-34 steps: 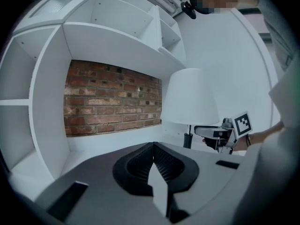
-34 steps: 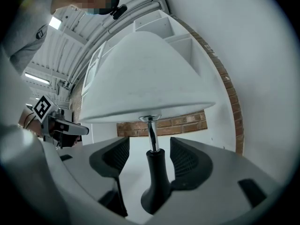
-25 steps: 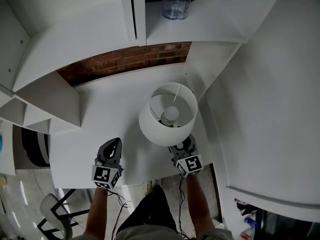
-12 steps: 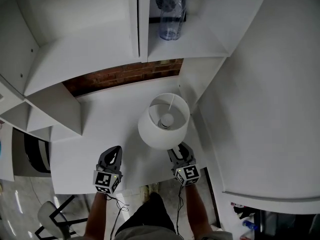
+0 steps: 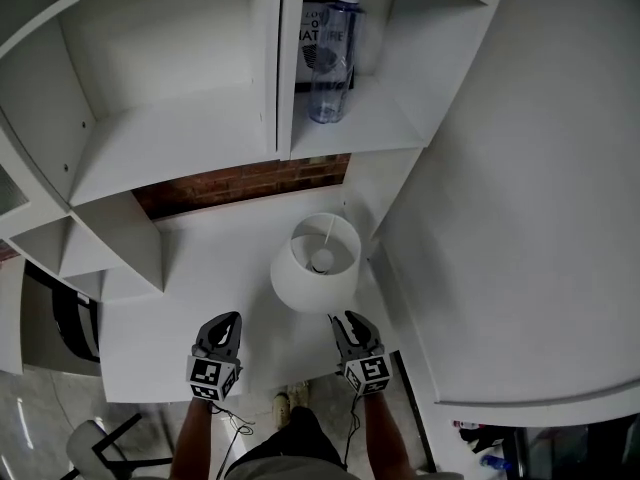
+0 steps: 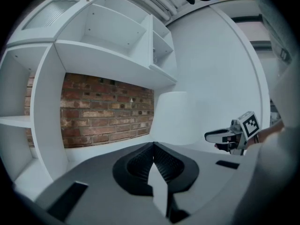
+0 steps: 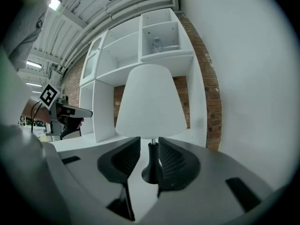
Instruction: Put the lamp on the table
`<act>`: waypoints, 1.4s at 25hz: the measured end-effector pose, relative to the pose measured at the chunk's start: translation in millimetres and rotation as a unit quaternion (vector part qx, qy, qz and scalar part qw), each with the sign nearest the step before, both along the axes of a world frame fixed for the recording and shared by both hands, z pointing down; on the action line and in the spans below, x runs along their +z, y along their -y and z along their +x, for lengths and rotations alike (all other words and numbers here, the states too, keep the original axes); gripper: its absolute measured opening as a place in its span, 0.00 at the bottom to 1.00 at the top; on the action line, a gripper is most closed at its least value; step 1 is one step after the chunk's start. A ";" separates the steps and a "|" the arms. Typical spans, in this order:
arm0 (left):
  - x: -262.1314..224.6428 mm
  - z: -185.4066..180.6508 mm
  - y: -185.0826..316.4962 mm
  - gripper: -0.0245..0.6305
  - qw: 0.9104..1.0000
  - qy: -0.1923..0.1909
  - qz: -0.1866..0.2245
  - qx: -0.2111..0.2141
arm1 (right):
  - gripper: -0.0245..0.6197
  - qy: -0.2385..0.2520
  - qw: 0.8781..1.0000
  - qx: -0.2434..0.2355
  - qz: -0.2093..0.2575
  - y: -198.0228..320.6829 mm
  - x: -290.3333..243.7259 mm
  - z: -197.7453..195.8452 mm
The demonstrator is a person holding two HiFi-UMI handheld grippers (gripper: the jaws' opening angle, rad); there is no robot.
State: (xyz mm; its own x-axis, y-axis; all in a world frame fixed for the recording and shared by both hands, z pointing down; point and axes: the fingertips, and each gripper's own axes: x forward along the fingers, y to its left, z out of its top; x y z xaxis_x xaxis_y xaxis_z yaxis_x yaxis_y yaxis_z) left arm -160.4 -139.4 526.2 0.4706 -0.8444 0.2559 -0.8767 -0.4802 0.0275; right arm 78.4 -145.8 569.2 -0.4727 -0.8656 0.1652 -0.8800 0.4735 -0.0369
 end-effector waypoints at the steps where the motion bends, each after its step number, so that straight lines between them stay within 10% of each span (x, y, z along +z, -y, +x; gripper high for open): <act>1: -2.6 -0.8 -1.1 0.04 1.000 0.000 -0.001 0.000 | 0.24 0.001 1.000 0.002 0.001 -3.0 -3.2 0.2; 35: -49.8 34.3 -75.7 0.04 0.998 -0.045 0.026 0.041 | 0.10 0.008 0.998 0.059 0.036 -104.8 -77.0 5.3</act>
